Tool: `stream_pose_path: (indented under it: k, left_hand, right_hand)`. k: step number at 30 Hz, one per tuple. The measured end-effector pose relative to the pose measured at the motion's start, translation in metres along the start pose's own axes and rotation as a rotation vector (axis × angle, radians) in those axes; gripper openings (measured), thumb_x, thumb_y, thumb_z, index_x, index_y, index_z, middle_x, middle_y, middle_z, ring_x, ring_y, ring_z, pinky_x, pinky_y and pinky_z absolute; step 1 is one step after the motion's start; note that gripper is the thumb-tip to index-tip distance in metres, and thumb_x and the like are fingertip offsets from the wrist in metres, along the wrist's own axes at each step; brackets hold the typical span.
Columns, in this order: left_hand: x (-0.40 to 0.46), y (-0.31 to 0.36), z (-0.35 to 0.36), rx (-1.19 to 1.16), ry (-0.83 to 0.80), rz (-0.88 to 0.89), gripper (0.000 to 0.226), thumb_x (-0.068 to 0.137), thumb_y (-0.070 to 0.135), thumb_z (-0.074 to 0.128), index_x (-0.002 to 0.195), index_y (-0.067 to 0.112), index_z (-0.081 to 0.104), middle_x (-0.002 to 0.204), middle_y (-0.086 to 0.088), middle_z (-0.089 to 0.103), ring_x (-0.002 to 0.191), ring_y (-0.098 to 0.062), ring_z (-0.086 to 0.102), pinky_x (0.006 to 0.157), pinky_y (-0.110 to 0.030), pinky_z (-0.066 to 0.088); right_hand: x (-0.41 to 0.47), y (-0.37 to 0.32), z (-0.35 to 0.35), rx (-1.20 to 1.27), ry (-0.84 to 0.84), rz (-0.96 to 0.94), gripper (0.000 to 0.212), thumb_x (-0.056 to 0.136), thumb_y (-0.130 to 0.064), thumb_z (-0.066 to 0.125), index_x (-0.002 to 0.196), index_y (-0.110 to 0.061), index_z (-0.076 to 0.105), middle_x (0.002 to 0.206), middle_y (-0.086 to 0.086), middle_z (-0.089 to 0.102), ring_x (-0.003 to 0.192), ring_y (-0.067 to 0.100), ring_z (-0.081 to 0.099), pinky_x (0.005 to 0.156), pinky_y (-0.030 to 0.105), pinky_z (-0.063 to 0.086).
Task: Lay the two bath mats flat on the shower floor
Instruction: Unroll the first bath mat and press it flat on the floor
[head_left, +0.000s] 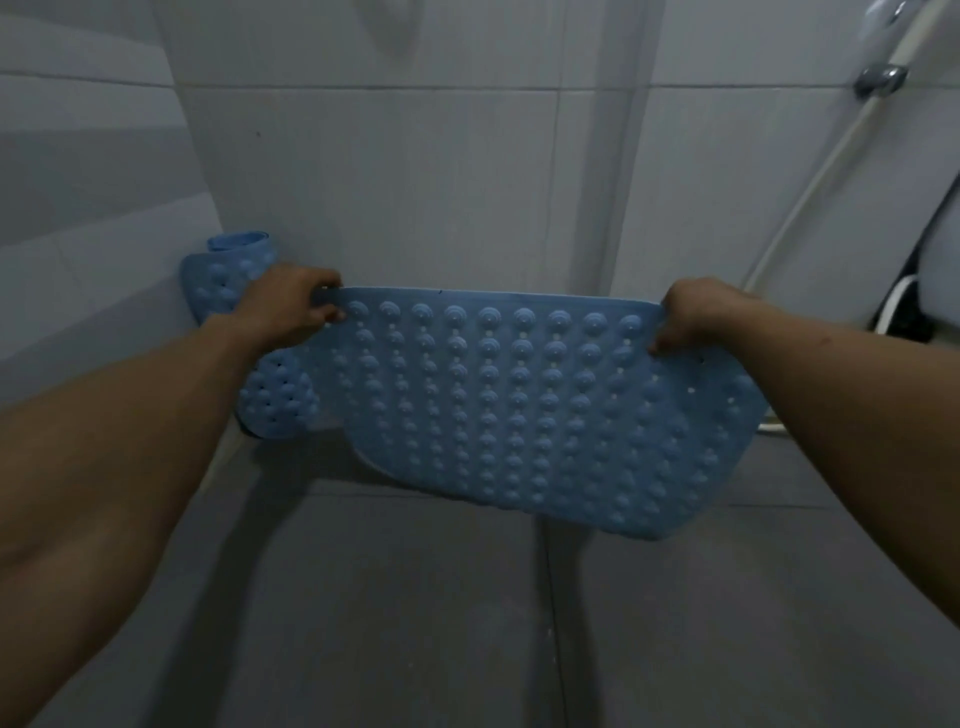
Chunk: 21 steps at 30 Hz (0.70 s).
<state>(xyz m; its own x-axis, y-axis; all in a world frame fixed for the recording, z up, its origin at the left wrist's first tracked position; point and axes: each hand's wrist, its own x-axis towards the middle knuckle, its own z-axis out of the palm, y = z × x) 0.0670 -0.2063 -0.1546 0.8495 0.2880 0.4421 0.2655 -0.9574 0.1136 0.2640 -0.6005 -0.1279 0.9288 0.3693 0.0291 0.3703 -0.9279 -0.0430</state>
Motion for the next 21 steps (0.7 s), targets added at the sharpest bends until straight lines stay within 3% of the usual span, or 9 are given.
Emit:
stream_pose_path:
  k: [2, 6, 12, 17, 21]
  left_hand:
    - [-0.005, 0.005, -0.007, 0.033, -0.054, 0.067, 0.028, 0.094, 0.035, 0.061, 0.111, 0.014, 0.064, 0.104, -0.016, 0.068, 0.085, -0.029, 0.057, 0.072, -0.034, 0.039]
    - [-0.003, 0.022, -0.025, 0.043, -0.084, 0.150, 0.029, 0.096, 0.038, 0.055, 0.113, 0.016, 0.066, 0.106, -0.016, 0.069, 0.092, -0.033, 0.063, 0.073, -0.032, 0.039]
    - [0.007, 0.047, -0.047, -0.018, -0.281, 0.157, 0.024, 0.089, 0.051, 0.060, 0.099, 0.030, 0.067, 0.092, -0.001, 0.064, 0.084, -0.023, 0.058, 0.081, -0.033, 0.045]
    - [0.001, 0.058, -0.020, -0.043, -0.558, 0.155, 0.014, 0.084, 0.052, 0.067, 0.076, 0.042, 0.068, 0.077, 0.014, 0.070, 0.071, -0.011, 0.063, 0.070, -0.028, 0.049]
    - [-0.010, 0.058, 0.034, 0.008, -0.696, 0.163, 0.017, 0.083, 0.048, 0.070, 0.074, 0.033, 0.068, 0.075, 0.012, 0.069, 0.072, -0.016, 0.063, 0.068, -0.026, 0.048]
  right_hand:
    - [-0.005, 0.012, 0.002, 0.026, 0.006, 0.008, 0.050, 0.075, -0.041, 0.081, 0.113, -0.010, 0.069, 0.090, 0.011, 0.063, 0.082, 0.029, 0.063, 0.086, 0.037, 0.055]
    - [-0.015, 0.028, -0.003, 0.007, 0.006, -0.021, 0.047, 0.081, -0.035, 0.076, 0.119, -0.009, 0.068, 0.115, 0.018, 0.068, 0.105, 0.033, 0.064, 0.089, 0.036, 0.052]
    - [-0.020, 0.039, -0.029, -0.146, -0.188, -0.008, 0.051, 0.080, -0.036, 0.080, 0.119, -0.004, 0.068, 0.118, 0.014, 0.068, 0.103, 0.029, 0.065, 0.085, 0.032, 0.049]
    - [-0.015, 0.048, -0.002, -0.297, -0.416, -0.027, 0.054, 0.077, -0.041, 0.082, 0.116, -0.006, 0.071, 0.111, 0.009, 0.072, 0.098, 0.024, 0.068, 0.080, 0.028, 0.049]
    - [0.000, 0.048, 0.050, -0.388, -0.407, -0.079, 0.064, 0.067, -0.054, 0.085, 0.113, -0.010, 0.073, 0.110, 0.007, 0.072, 0.093, 0.022, 0.066, 0.090, 0.031, 0.051]
